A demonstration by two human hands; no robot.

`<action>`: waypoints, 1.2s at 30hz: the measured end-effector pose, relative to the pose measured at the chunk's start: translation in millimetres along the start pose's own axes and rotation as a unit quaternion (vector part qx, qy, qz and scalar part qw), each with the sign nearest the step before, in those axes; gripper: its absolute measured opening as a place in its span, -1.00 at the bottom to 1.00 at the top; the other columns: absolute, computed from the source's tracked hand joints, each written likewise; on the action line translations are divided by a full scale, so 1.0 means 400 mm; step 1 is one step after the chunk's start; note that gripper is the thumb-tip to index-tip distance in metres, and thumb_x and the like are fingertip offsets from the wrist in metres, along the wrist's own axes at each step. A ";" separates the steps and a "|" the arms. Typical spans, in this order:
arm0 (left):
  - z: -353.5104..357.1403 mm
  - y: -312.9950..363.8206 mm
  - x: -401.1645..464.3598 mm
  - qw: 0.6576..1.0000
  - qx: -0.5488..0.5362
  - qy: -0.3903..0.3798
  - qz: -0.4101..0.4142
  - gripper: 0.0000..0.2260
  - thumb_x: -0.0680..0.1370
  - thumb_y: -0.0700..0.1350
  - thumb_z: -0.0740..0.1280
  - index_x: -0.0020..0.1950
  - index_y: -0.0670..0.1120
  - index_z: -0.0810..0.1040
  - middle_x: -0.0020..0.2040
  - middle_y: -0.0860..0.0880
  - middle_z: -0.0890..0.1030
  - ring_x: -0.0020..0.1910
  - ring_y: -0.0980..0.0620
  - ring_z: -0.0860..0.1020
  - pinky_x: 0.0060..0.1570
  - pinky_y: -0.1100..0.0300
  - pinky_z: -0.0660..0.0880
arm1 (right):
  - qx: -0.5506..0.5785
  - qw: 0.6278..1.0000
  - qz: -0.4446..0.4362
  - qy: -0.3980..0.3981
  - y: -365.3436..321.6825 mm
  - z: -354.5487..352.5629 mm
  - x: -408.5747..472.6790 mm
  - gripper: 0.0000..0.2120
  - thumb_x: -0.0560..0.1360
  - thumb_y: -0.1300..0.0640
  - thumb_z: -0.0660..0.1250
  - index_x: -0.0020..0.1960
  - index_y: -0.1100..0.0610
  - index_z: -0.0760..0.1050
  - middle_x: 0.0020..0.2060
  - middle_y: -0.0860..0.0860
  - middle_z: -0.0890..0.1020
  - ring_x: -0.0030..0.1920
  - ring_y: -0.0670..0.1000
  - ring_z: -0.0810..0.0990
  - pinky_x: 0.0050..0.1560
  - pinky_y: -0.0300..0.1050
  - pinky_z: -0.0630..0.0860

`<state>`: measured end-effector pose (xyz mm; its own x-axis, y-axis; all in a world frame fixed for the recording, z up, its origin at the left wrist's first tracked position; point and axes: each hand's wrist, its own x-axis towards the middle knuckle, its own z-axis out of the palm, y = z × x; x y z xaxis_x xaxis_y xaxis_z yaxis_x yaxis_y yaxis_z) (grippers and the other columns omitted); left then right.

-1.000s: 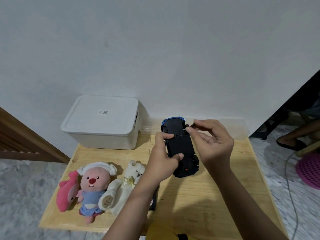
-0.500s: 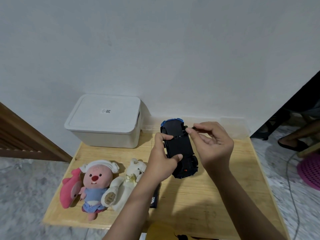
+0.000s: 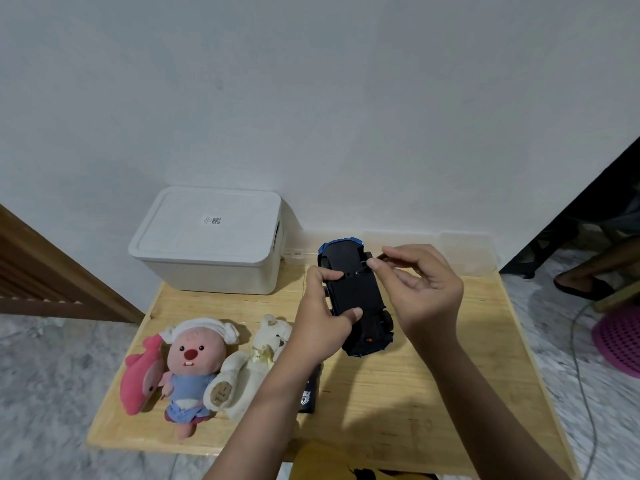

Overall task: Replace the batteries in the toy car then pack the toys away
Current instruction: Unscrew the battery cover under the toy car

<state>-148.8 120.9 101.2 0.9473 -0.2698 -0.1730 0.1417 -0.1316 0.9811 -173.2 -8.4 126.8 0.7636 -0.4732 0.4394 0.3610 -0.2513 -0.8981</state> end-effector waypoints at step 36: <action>-0.006 -0.077 0.026 0.997 0.011 0.013 -0.082 -0.59 0.49 -0.33 0.36 0.14 0.06 0.28 -0.03 0.04 0.48 -0.01 0.03 0.55 -0.02 0.07 0.59 | -0.192 0.949 0.235 0.082 0.234 -0.184 -0.103 -0.88 0.31 0.25 0.53 -0.21 0.10 0.65 -0.28 -0.02 0.68 -0.28 -0.14 0.63 -0.16 -0.29 0.56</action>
<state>-142.4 124.4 69.5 0.9193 -0.2180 -0.3278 0.2885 -0.1934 0.9378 -210.2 -74.4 26.3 0.6866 -0.7268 0.0186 -0.2443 -0.2548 -0.9356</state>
